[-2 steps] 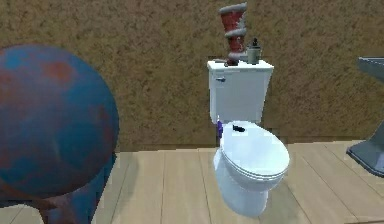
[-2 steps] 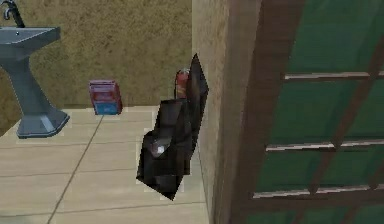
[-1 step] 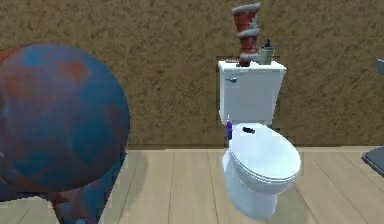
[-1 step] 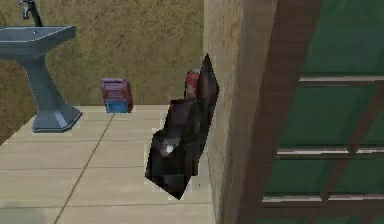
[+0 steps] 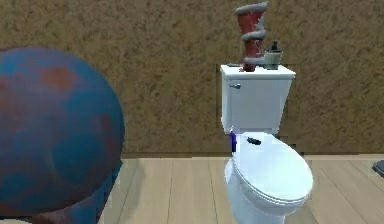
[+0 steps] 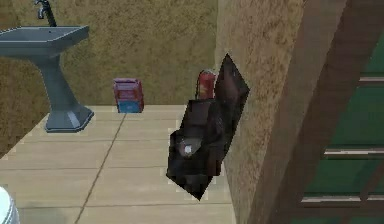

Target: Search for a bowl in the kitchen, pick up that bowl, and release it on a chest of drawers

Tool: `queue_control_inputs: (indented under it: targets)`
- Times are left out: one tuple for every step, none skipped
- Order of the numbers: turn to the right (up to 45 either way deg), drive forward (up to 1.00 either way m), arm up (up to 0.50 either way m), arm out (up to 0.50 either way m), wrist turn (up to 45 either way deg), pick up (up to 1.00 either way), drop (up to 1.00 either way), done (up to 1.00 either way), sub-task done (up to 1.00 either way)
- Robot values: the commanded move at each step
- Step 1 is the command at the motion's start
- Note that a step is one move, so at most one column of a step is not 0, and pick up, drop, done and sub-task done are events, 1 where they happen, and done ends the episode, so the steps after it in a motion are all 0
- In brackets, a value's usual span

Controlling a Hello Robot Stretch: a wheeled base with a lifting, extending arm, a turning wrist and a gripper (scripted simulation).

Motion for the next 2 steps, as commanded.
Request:
queue_control_inputs:
  targets:
    - [-45.0, 0.00, 0.00, 0.00, 0.0, 0.00, 0.00, 0.00, 0.00]
    - [-36.0, 0.00, 0.00, 0.00, 0.0, 0.00, 0.00, 0.00, 0.00]
